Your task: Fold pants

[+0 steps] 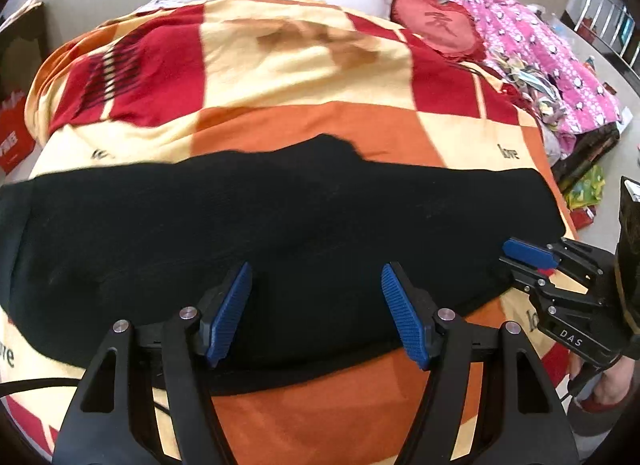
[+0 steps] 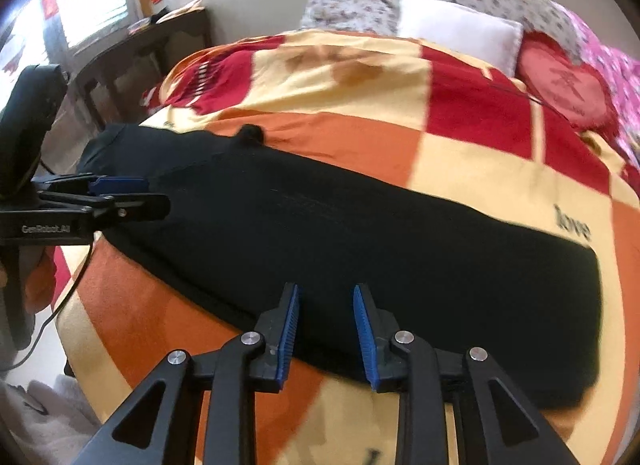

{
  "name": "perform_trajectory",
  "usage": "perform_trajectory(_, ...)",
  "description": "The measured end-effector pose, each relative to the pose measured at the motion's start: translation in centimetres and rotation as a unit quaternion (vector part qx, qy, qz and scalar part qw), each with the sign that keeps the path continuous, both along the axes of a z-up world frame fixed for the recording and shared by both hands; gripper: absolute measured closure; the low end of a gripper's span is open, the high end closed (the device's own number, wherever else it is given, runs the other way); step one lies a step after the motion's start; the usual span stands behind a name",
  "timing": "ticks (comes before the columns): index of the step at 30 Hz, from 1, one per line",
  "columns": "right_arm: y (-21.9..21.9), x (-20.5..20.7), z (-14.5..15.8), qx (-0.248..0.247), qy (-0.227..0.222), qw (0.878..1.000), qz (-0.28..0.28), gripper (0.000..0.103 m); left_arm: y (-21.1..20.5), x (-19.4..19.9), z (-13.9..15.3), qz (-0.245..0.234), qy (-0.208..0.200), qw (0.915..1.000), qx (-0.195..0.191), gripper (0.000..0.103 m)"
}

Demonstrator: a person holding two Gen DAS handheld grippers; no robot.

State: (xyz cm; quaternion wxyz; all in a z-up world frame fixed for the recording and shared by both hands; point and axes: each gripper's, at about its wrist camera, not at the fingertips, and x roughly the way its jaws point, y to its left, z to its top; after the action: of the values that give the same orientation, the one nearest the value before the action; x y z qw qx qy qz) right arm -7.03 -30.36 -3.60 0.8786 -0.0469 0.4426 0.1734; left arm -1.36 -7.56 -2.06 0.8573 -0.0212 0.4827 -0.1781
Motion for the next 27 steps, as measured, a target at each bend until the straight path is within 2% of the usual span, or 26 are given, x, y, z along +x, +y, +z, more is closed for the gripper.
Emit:
perform_trajectory(4, -2.7, -1.0, 0.4, -0.003, -0.001, 0.999, -0.037, 0.071, -2.6, 0.6, 0.4, -0.028, 0.008, 0.9996, -0.004, 0.036)
perform_trajectory(6, -4.8, -1.7, 0.7, 0.008, -0.005, 0.998, -0.064, 0.062, -4.2, 1.1, 0.5, -0.046, 0.012, 0.9989, -0.001, 0.036)
perform_trajectory(9, -8.4, -3.1, 0.8, 0.027, -0.001, 0.993, -0.114, 0.059, -7.2, 2.0, 0.7, -0.08, 0.019, 0.9966, -0.008, 0.034)
perform_trajectory(16, -16.3, -6.6, -0.2, 0.108, 0.01, 0.968, -0.225, 0.054, -15.2, 4.7, 0.6, -0.165, 0.042, 0.985, -0.028, 0.032)
perform_trajectory(20, -17.5, -6.5, -0.8, 0.155, 0.01, 0.96, -0.232, 0.054, -19.8, 6.4, 0.9, -0.209, 0.051, 0.975, -0.053, 0.032)
perform_trajectory(23, -17.6, -6.0, -1.3, 0.191, 0.01, 0.956, -0.224, 0.053, -23.0, 7.2, 0.8, -0.239, 0.055, 0.9683, -0.047, 0.032)
perform_trajectory(27, -17.0, -5.4, -1.4, 0.21, 0.0, 0.954, -0.216, 0.047, -26.6, 8.5, 0.6, -0.263, 0.068, 0.9614, -0.044, 0.032)
